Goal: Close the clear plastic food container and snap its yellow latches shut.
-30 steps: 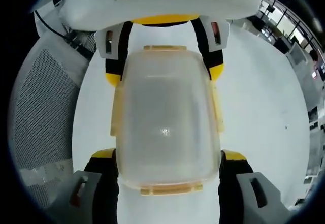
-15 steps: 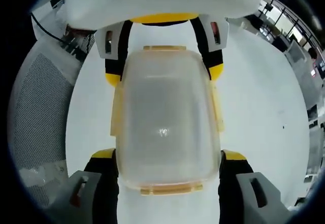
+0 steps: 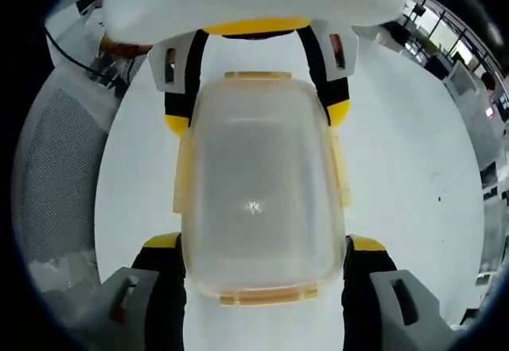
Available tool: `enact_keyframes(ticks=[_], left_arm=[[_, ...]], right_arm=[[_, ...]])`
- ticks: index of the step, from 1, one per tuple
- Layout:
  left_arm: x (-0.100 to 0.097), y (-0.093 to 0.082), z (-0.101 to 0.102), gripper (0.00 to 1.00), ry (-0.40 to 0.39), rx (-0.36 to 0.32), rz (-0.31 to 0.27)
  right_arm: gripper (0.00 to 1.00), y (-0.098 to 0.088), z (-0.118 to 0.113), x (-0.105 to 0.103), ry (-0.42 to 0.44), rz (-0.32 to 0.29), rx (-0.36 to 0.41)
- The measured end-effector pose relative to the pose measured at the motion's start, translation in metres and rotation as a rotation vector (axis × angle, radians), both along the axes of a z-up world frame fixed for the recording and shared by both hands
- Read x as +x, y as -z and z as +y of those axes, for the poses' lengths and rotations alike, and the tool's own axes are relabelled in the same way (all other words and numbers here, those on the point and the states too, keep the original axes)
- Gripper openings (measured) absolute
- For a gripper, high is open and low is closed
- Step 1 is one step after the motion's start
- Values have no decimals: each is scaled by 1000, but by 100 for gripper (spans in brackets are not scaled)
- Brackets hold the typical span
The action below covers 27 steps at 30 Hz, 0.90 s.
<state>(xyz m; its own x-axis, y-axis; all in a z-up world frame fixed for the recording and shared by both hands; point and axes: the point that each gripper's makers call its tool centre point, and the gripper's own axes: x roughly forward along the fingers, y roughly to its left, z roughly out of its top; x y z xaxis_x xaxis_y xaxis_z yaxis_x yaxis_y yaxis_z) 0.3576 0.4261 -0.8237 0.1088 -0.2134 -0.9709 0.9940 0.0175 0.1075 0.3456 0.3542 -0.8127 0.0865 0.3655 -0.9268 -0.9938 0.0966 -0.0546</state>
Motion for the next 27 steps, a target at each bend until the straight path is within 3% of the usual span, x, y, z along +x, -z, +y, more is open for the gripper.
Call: enact_keyframes(ticks=[17,27], left_arm=[[27,0,-2,87,6,-2,2],[33,-1,-3,87,7,-12,1]], right_arm=[[79,0,-1,25,8,4,5],[79,-1,-2,31,8,4,5]])
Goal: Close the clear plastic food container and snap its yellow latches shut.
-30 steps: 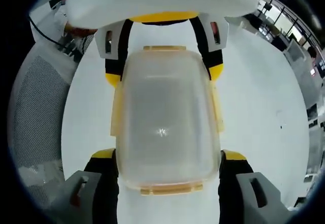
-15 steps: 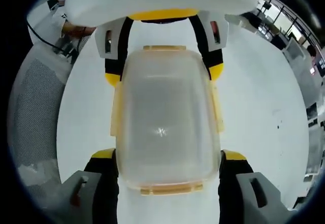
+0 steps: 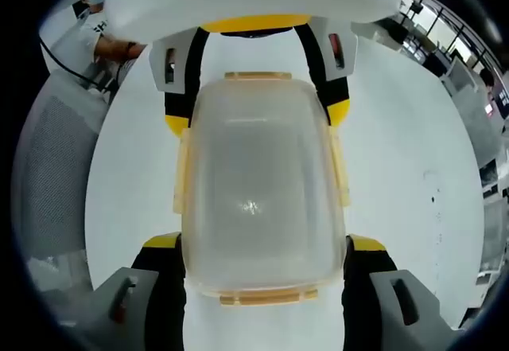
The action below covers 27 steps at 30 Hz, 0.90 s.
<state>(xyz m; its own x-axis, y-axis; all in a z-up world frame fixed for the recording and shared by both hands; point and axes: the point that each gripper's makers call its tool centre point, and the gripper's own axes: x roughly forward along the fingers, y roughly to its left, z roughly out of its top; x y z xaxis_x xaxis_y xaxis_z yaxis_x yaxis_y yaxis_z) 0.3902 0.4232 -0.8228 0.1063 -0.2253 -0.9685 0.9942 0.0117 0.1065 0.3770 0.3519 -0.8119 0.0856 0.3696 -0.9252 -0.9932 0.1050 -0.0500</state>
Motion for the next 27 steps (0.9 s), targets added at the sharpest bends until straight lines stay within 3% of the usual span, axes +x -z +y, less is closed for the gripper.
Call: enact_keyframes(ticks=[12,20,25,27], left_arm=[[0,-1,0,87,-1,-30,-7],[-1,-2,2,87,-8,-29,-12],[4,-5,7,89,-32,-65,-18],[3,-10,7,89,-44,-102,-14]], right_arm=[[80,0,1,0,-4,-13,6],[82,1,-1,-1,-51,-40,41],[83,-3,-2,2,-18,-34,91],[86,-9,1,6,1,-52,153]])
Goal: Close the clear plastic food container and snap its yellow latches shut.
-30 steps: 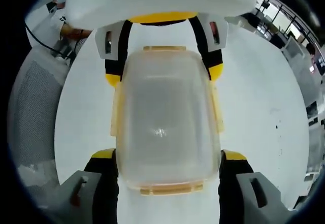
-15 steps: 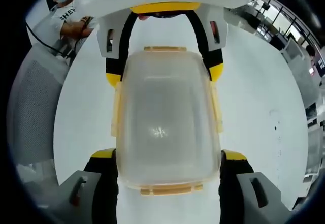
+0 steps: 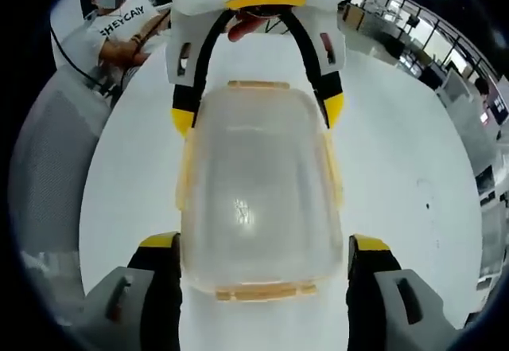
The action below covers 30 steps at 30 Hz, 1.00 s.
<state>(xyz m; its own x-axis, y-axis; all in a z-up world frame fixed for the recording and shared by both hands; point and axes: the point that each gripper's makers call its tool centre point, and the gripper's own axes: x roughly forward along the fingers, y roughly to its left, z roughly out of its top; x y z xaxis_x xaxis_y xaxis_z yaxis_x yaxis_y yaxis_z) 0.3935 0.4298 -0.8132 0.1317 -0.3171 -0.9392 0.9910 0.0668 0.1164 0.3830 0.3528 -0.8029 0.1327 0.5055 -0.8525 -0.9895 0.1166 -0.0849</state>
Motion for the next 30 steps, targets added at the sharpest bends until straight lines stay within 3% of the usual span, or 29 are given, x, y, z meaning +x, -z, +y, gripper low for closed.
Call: enact_keyframes(ticks=[8,12,14,18,22,27,30], left_arm=[[-1,-23,-9,87,-141,-280,-14],[-4,-30,-14,88,-219,-427,-28],[-4,-30,-12,89,-248,-453,-60],[-8,-27,-11,92,-305,-498,-65],[-5,-28,-8,93,-383,-548,-79],[2,-41,-2,93,-475,-629,-140],[2,-38,4,93,-500,-617,-173]], right_arm=[[84,-29,7,-1,146,-25,293],[84,-34,8,-3,223,-51,385],[85,-34,8,-4,274,-55,424],[93,-36,12,-4,347,-80,484],[95,-36,12,-4,387,-96,500],[97,-34,10,-3,446,-120,522],[98,-28,8,-5,468,-110,524]])
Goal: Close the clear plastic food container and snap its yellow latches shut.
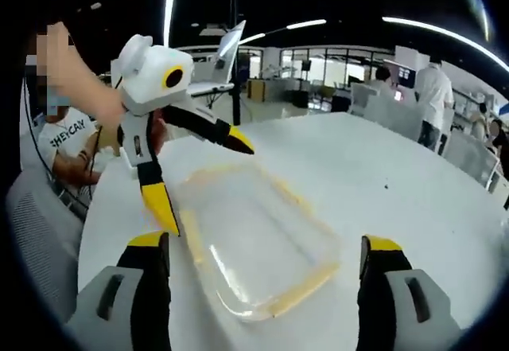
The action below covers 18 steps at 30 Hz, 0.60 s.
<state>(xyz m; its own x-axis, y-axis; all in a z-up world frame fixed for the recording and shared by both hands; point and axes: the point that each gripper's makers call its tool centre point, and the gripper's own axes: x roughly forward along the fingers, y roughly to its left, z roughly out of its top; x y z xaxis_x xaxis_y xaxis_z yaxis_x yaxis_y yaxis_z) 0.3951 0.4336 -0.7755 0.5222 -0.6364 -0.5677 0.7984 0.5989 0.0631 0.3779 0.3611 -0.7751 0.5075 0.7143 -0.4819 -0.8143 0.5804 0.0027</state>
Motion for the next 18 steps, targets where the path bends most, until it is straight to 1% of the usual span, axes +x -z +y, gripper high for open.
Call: enact_keyframes(ticks=[1,3,6,8,10,14,18], left_arm=[[-2,1,0,93,-2,2,0],[-7,6,0,93,-5,-6,26],[-14,10,1,93,3,8,30],[-15,11,3,93,-3,6,41],[-16,12,5,93,-17,1,44],[-18,11,8,93,-36,-9,49],[-21,9,8,93,-37,-10,50]], right_arm=[[97,3,0,-3,3,15,6],[97,6,-1,-5,8,16,3],[97,7,-4,-9,12,25,5],[97,5,-6,-12,18,27,6],[97,5,-7,-13,26,37,20],[97,6,-12,-14,37,37,12],[97,3,-15,-14,56,33,11]])
